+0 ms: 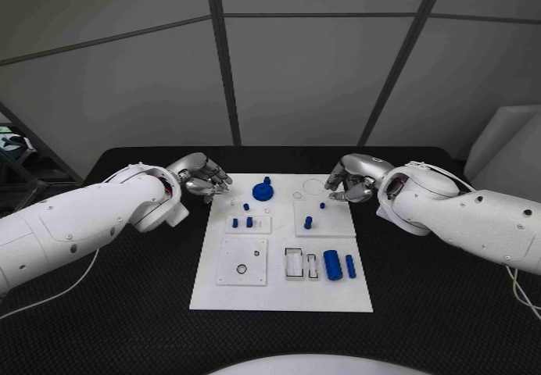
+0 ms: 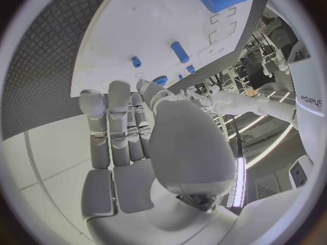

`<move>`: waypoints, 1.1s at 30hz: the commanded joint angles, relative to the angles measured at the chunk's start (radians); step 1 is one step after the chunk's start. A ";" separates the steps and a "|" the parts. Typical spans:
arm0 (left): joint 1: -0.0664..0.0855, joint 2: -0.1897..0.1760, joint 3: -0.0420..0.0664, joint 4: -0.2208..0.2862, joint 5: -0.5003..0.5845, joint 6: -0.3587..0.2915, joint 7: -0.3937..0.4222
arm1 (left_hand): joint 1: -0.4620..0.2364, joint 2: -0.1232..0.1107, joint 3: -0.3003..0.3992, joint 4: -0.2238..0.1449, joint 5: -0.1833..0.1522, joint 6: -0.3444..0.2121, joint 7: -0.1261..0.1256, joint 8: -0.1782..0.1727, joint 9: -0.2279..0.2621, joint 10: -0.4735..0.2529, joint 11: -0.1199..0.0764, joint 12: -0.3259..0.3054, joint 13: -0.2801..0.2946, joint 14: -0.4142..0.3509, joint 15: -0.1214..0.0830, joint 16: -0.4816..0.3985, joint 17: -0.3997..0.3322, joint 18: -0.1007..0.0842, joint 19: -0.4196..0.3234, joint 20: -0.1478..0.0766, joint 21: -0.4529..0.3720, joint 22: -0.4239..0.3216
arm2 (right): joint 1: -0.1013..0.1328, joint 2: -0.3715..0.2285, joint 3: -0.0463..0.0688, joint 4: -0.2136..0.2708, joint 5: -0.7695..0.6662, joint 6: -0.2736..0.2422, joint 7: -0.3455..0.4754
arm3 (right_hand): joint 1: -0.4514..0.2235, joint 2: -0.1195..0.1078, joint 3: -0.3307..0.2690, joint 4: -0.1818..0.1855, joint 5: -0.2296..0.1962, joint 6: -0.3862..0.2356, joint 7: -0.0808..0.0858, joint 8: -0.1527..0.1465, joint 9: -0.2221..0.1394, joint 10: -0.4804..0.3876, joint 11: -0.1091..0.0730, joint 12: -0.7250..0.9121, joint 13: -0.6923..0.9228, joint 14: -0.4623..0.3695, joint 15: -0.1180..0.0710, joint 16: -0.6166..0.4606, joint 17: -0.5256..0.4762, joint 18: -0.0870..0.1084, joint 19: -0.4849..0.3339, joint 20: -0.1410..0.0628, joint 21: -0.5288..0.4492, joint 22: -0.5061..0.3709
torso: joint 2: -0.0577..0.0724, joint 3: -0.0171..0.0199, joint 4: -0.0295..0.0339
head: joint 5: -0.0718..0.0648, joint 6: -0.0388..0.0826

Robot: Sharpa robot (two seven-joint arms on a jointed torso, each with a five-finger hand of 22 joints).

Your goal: Assemble the parts on the task board

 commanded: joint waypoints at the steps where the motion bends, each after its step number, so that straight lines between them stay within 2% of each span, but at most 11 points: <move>1: 0.002 -0.020 0.002 0.021 0.345 -0.078 0.166 | -0.005 0.009 0.000 -0.004 0.001 0.004 0.005 0.005 -0.001 -0.004 0.000 0.009 0.001 -0.009 0.000 -0.011 -0.013 0.006 -0.012 0.001 -0.008 -0.004 | -0.004 0.012 0.000 -0.005 -0.132 0.019 -0.060 | -0.009 -0.009 0.013 -0.002 -0.011 -0.014 0.004 -0.007 -0.001 -0.017 0.004 -0.007 0.000 0.029 0.010 0.065 0.054 -0.015 0.008 0.008 0.047 0.050 | 0.001 -0.0014 0.0005 | -0.005 0.001; 6: 0.002 -0.047 0.001 0.051 0.548 -0.073 0.248 | -0.002 0.021 -0.001 -0.008 0.001 0.010 0.005 0.009 0.000 0.007 -0.002 0.022 0.003 -0.014 0.000 -0.020 -0.028 0.006 -0.020 0.002 -0.013 -0.005 | -0.013 0.036 0.000 -0.015 -0.159 0.022 -0.071 | -0.012 -0.009 0.028 -0.004 -0.016 -0.023 0.005 -0.006 -0.001 -0.019 0.007 -0.003 0.000 0.025 0.012 0.164 0.139 -0.025 0.024 0.014 0.119 0.132 | 0.001 -0.0009 0.0031 | -0.007 0.001; 10: 0.001 -0.061 0.001 0.077 0.614 -0.064 0.279 | -0.002 0.026 -0.003 -0.009 0.001 0.014 0.005 0.011 0.000 0.011 -0.003 0.028 0.004 -0.017 0.000 -0.023 -0.034 0.006 -0.023 0.002 -0.015 -0.006 | -0.019 0.048 0.000 -0.020 -0.169 0.033 -0.078 | -0.012 -0.011 0.036 -0.007 -0.012 -0.029 0.007 -0.007 -0.001 -0.018 0.008 -0.001 0.000 0.025 0.013 0.208 0.175 -0.030 0.033 0.015 0.151 0.167 | 0.001 -0.0012 0.0020 | -0.003 0.001; 15: 0.001 -0.072 0.001 0.101 0.642 -0.057 0.298 | -0.004 0.028 -0.005 -0.010 0.000 0.016 0.005 0.013 0.000 0.013 -0.003 0.031 0.004 -0.019 0.000 -0.025 -0.038 0.006 -0.026 0.002 -0.016 -0.006 | -0.023 0.059 0.000 -0.025 -0.175 0.058 -0.086 | -0.012 -0.012 0.042 -0.010 -0.010 -0.029 0.011 -0.006 -0.001 -0.020 0.010 -0.001 0.000 0.023 0.015 0.234 0.197 -0.033 0.037 0.017 0.168 0.187 | 0.002 -0.0006 0.0000 | -0.003 0.000; 21: 0.001 -0.076 0.001 0.114 0.663 -0.042 0.312 | -0.005 0.030 -0.007 -0.011 0.001 0.018 0.005 0.014 0.000 0.014 -0.003 0.034 0.004 -0.023 0.000 -0.028 -0.043 0.006 -0.030 0.002 -0.018 -0.006 | -0.030 0.064 -0.001 -0.021 -0.182 0.087 -0.094 | -0.016 -0.012 0.051 -0.012 -0.008 -0.024 0.012 -0.005 0.001 -0.020 0.011 0.001 0.000 0.030 0.017 0.306 0.264 -0.044 0.063 0.020 0.221 0.251 | 0.002 -0.0003 0.0007 | -0.003 -0.001; 33: 0.001 -0.075 0.001 0.123 0.685 -0.036 0.325 | -0.006 0.031 -0.010 -0.011 0.001 0.018 0.006 0.015 0.000 0.013 -0.003 0.036 0.004 -0.026 0.001 -0.030 -0.047 0.006 -0.033 0.003 -0.020 -0.007 | -0.041 0.081 -0.001 -0.037 -0.186 0.105 -0.096 | -0.019 -0.007 0.062 -0.014 -0.005 -0.015 0.013 -0.003 0.002 -0.012 0.011 0.005 0.000 0.029 0.017 0.351 0.300 -0.050 0.074 0.021 0.251 0.286 | 0.002 -0.0001 0.0018 | -0.004 -0.004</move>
